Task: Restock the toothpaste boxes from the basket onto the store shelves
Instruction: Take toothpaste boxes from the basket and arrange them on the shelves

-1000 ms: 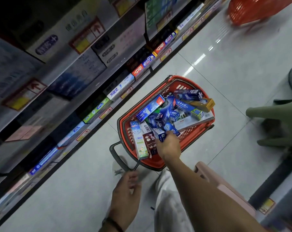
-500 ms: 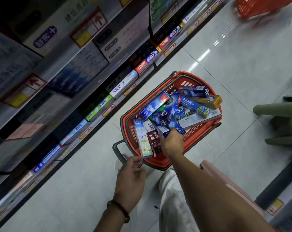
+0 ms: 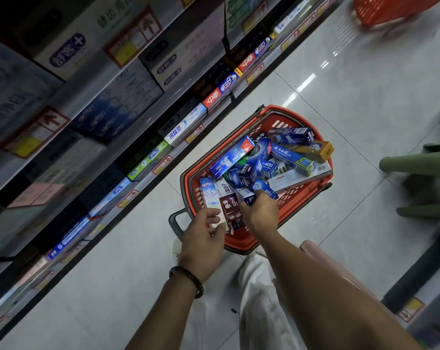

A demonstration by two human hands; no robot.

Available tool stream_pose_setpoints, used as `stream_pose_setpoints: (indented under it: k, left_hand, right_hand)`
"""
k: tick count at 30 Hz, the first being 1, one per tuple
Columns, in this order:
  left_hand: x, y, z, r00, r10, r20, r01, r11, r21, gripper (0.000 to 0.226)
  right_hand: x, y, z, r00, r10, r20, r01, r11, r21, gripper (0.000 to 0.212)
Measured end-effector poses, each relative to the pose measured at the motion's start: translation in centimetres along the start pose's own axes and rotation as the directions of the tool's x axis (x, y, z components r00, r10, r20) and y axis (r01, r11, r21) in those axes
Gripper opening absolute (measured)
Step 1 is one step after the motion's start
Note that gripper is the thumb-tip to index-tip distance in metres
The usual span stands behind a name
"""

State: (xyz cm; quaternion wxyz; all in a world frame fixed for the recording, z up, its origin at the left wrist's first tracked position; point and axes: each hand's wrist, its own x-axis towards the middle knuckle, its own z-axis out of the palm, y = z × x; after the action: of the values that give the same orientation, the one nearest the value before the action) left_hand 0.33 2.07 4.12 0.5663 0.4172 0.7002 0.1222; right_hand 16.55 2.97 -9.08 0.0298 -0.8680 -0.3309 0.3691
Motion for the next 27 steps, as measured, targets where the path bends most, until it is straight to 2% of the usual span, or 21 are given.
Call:
stream_pose_setpoints:
  k: [9,20,22,27]
  left_hand:
    - [-0.6,2.1,-0.2,1.000,0.014,-0.011,-0.014,1.000,-0.018,0.024]
    - [-2.7,5.0,-3.2,0.998,0.056,-0.009,-0.056,0.998,-0.005,0.025]
    - [-3.3,5.7,-3.9,0.998,0.065,-0.008,-0.065,0.998,0.008,0.026]
    - [-5.0,8.4,-5.7,0.995,0.096,-0.033,-0.095,0.995,0.024,0.024]
  right_hand:
    - [-3.2,-0.2,-3.7,0.996,-0.055,-0.076,0.060,0.996,0.066,0.041]
    - [-9.5,1.2,-10.1,0.981,-0.036,-0.193,0.077,0.975,0.210,0.042]
    - [-10.8,1.1,-11.6,0.972,-0.036,-0.233,0.094,0.966,0.242,0.038]
    - [-14.2,0.9,-15.0,0.974,-0.020,-0.225,0.097,0.935,0.341,0.022]
